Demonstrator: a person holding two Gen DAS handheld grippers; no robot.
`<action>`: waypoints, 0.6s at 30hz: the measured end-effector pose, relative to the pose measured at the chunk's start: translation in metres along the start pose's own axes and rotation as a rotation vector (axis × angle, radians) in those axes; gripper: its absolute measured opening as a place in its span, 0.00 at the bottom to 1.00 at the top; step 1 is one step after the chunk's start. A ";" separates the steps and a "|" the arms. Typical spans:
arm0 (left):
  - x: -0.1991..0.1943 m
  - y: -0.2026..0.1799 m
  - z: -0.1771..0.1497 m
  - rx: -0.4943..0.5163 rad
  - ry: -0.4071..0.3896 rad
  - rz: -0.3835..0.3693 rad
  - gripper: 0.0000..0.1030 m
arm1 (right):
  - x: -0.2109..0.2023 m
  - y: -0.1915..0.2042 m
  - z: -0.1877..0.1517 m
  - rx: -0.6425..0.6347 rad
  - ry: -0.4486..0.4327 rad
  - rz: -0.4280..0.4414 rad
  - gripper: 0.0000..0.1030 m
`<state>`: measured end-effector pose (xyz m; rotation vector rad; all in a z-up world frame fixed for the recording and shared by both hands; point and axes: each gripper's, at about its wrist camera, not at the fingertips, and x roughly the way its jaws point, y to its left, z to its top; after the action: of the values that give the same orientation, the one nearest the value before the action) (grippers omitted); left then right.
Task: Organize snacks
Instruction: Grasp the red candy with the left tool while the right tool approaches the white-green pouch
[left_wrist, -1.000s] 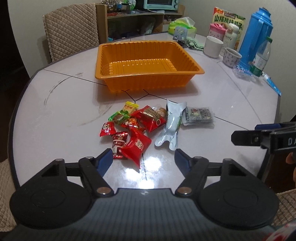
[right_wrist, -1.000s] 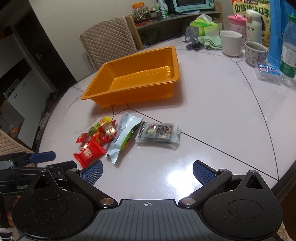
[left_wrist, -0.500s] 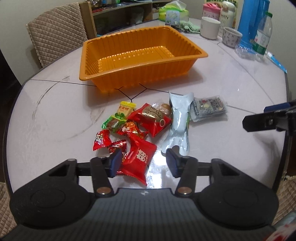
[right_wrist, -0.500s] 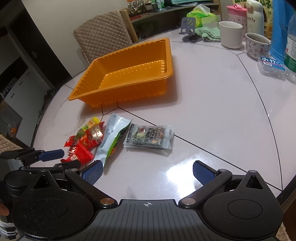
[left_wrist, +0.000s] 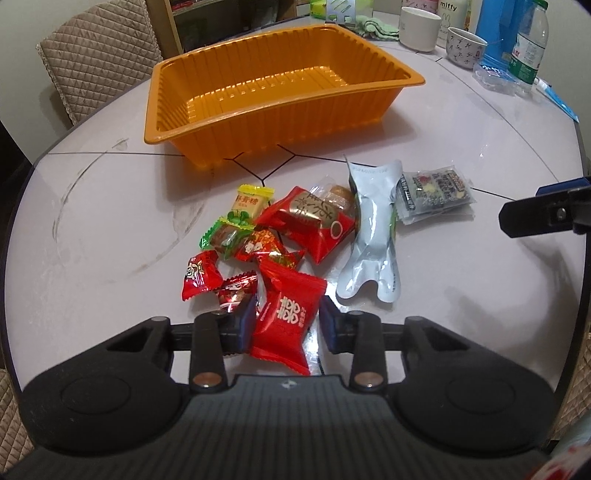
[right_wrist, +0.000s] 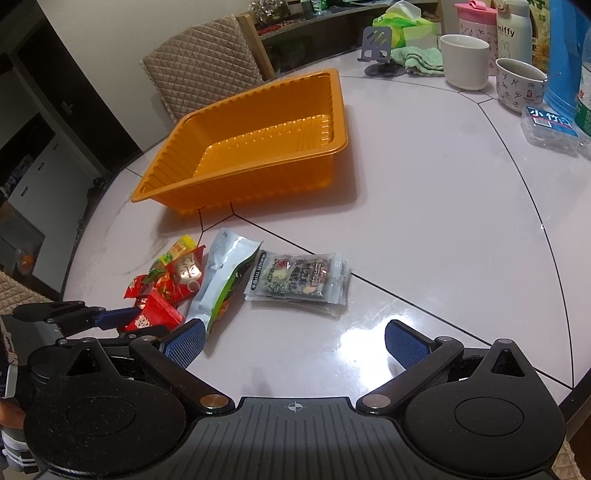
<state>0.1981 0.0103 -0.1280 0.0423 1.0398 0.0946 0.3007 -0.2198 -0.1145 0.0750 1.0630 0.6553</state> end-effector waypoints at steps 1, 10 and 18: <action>0.000 0.001 0.000 -0.004 -0.001 -0.002 0.30 | 0.001 0.001 0.000 -0.001 0.000 0.002 1.00; -0.007 0.006 -0.001 -0.045 -0.017 -0.038 0.21 | 0.013 0.011 0.006 -0.027 -0.001 0.071 0.87; -0.021 0.012 0.003 -0.102 -0.046 -0.035 0.21 | 0.040 0.028 0.010 -0.032 0.028 0.159 0.59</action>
<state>0.1888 0.0205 -0.1074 -0.0655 0.9880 0.1145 0.3093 -0.1735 -0.1307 0.1233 1.0808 0.8188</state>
